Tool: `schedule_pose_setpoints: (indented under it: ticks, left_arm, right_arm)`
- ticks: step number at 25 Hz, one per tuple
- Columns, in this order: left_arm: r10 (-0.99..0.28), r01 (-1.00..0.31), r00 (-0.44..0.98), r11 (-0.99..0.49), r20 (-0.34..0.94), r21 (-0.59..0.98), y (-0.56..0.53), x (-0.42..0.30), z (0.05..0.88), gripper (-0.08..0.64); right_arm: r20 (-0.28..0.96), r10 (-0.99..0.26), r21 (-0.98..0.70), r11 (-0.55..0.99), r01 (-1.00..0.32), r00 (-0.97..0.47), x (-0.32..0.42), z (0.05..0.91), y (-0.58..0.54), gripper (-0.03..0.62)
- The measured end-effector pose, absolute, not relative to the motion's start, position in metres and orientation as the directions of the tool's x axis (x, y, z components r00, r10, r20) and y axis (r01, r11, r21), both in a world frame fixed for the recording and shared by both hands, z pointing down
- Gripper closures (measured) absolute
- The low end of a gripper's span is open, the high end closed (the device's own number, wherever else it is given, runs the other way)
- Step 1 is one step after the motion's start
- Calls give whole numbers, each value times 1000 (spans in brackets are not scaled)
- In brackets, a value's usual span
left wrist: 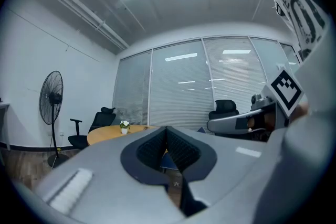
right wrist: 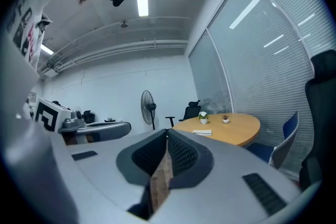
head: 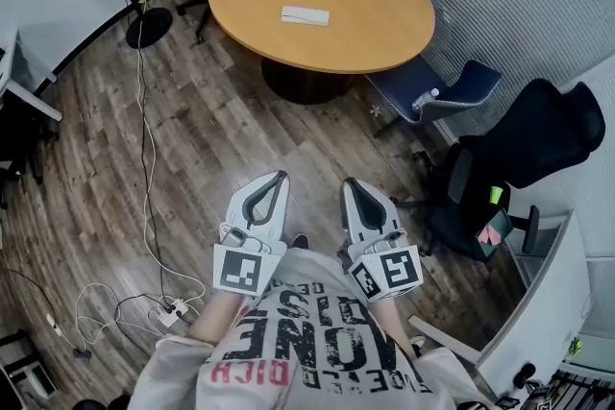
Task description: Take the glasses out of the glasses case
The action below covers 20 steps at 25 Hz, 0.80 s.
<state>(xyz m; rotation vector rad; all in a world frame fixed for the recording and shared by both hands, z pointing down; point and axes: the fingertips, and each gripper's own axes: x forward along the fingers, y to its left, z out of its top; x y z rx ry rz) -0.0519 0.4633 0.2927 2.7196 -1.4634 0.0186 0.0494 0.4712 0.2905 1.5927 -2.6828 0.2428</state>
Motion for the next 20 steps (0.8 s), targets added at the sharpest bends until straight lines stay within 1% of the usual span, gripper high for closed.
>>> schedule_pose_setpoints:
  ticks: [6,7,8,9,14,20]
  left_arm:
    - [-823,-825,565,-563,59,44,471,-34,297,545]
    - [-818,-820,572,-570,66,46,472,-30,298,536]
    - [-813,-816,578,-576,70,47,473,-27,300,486]
    - [-809,-813,583,-581,72,48,474,-24,300,479]
    - [-804,-808,589,-585,81,67,472,-17,302,480]
    - [-817,-821,570,-564,88,85,449,-26,304,480]
  right_arm:
    - [56,-871,-115,480,-870,-488,65,286,480,569]
    - [54,-871,-113,480,-870,-488,68,286,482,568]
    - [55,-871,-114,480,-870,-488,70,288,483,568]
    - [58,-871,-118,479,-870,-488,72,289,484,568]
    - [73,-871,-141,474,-869,-486,80,297,482,568]
    - [72,-871,-150,473,-868,-487,79,296,461,568]
